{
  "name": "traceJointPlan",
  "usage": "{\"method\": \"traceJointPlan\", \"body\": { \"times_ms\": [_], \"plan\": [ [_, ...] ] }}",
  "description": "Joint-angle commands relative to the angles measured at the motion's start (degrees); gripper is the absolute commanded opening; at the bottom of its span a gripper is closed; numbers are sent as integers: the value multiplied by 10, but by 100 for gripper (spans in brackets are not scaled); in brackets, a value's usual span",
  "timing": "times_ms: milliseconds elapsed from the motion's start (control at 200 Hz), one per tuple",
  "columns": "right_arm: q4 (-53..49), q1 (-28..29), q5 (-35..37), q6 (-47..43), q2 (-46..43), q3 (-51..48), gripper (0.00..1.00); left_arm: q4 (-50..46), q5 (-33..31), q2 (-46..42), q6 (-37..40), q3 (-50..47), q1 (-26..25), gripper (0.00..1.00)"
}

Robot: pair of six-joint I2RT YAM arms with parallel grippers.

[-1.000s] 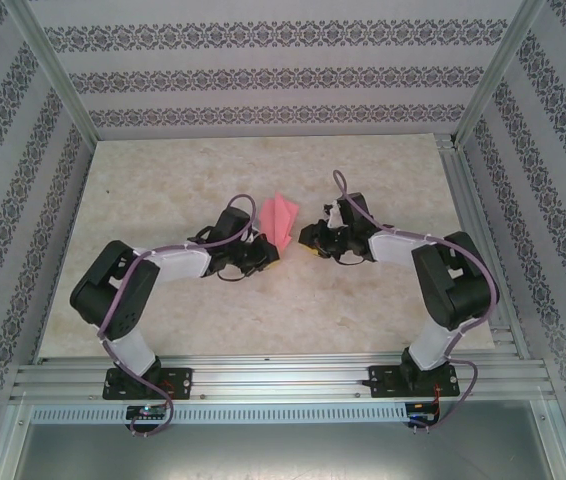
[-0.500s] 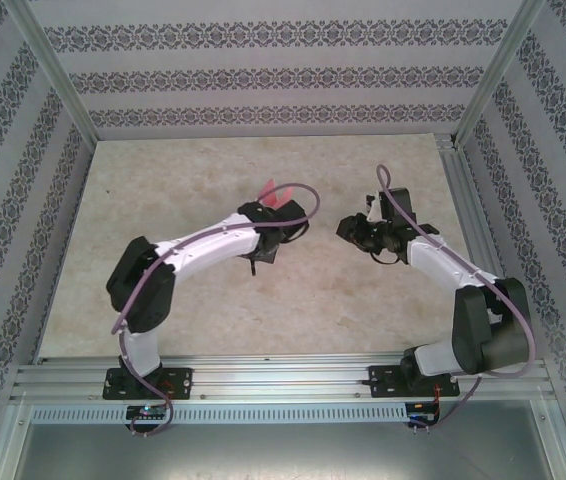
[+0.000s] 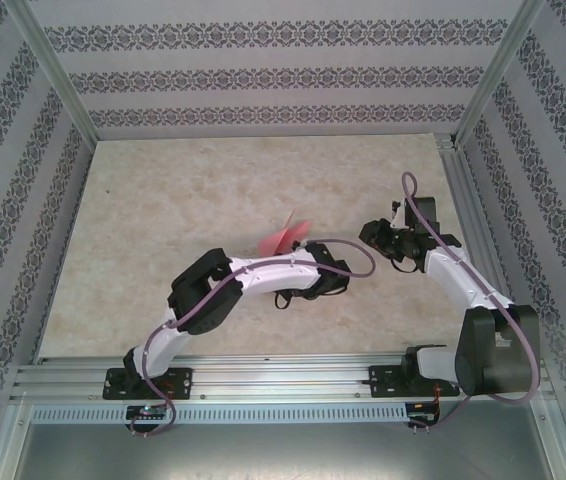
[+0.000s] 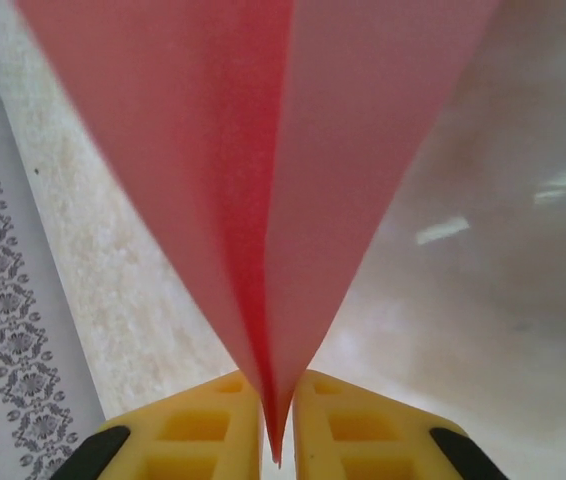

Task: Fold a paper plane with a square sheet of paper (pick it up from the middle)
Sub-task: Turn over the paper at the center of the table.

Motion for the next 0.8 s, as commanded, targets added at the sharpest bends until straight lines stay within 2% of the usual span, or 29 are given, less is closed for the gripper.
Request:
{"method": "traceJointPlan", "body": {
  "times_ms": [0, 80, 250, 345, 490, 605, 699, 794],
  "plan": [
    [9, -1, -20, -7, 9, -6, 35, -17, 26, 45, 12, 44, -32, 21],
    [9, -1, -19, -7, 11, -7, 35, -20, 45, 68, 21, 77, -50, 24],
    [5, -1, -33, -14, 22, -7, 36, 32, 119, 47, 51, 98, -65, 54],
    [7, -1, -40, -14, 23, -11, 38, 92, 175, -1, 70, 80, -64, 61],
    [8, -1, -58, -14, 27, -12, 38, 192, 268, -90, 90, 25, -50, 62],
    [22, 9, -71, -6, 20, -19, 38, 278, 267, -201, 72, -62, -27, 61],
    [38, 37, -73, 9, 22, -19, 37, 355, 310, -307, 32, -168, 45, 58],
    [41, 96, -57, 11, 34, 4, 36, 427, 378, -389, -5, -278, 137, 53]
  ]
}}
